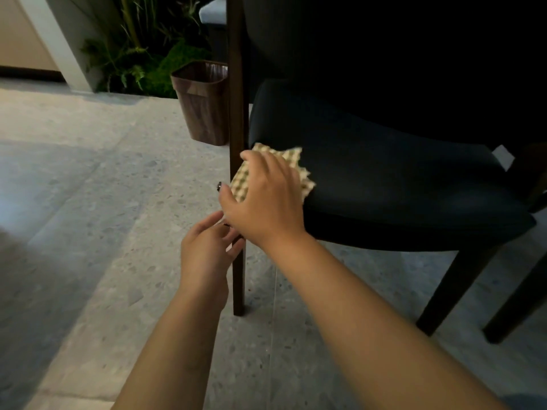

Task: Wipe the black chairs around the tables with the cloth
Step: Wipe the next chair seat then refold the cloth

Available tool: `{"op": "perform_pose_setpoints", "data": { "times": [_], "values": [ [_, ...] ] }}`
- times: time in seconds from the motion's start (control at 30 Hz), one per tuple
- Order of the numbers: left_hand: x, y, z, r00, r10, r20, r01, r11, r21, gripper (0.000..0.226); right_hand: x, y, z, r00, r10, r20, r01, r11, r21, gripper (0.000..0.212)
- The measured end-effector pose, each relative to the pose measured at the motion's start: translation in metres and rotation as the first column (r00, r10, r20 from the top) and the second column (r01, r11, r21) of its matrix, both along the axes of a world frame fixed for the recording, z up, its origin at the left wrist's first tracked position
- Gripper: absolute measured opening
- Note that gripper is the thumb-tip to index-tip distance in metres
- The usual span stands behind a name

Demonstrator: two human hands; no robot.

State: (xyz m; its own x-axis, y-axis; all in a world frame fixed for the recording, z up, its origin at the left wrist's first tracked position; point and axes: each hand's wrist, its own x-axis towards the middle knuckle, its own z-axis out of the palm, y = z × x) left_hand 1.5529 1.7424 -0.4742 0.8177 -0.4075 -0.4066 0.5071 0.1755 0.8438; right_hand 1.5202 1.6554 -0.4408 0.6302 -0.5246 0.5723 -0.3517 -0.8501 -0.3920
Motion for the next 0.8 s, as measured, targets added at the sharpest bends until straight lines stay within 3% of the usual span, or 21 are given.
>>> {"op": "perform_pose_setpoints", "data": {
  "times": [0.07, 0.2, 0.37, 0.5, 0.6, 0.7, 0.8],
  "values": [
    [0.004, 0.003, -0.003, 0.999, 0.026, -0.045, -0.027, 1.0, -0.013, 0.036, 0.004, -0.007, -0.009, 0.997, 0.009, -0.076, -0.018, 0.993, -0.118, 0.046],
    [0.009, 0.008, -0.01, 0.993, 0.019, -0.12, -0.025, 0.998, -0.051, 0.038, -0.001, -0.031, -0.026, 0.886, -0.063, -0.46, -0.074, 0.959, -0.274, 0.074],
    [0.012, 0.009, -0.017, 0.996, -0.049, -0.068, 0.048, 0.999, -0.014, 0.035, -0.004, -0.039, -0.032, 0.821, -0.113, -0.56, -0.154, 0.9, -0.407, 0.075],
    [0.012, -0.001, -0.014, 0.995, -0.083, -0.046, 0.08, 0.994, -0.069, 0.036, -0.008, -0.041, -0.032, 0.867, -0.008, -0.498, -0.221, 0.89, -0.399, 0.053],
    [0.013, -0.01, -0.01, 0.994, -0.108, -0.008, 0.106, 0.99, -0.097, 0.036, -0.012, -0.04, -0.034, 0.949, 0.159, -0.274, -0.245, 0.917, -0.315, 0.038],
    [0.019, -0.016, -0.007, 0.993, -0.105, 0.055, 0.11, 0.991, -0.082, 0.029, -0.008, -0.04, -0.025, 0.989, 0.143, -0.044, -0.148, 0.981, -0.129, 0.034],
    [0.026, -0.019, -0.003, 0.984, -0.134, 0.12, 0.143, 0.987, -0.071, 0.024, -0.002, -0.041, -0.016, 0.986, 0.093, -0.142, -0.094, 0.996, 0.0, 0.042]
  ]
}}
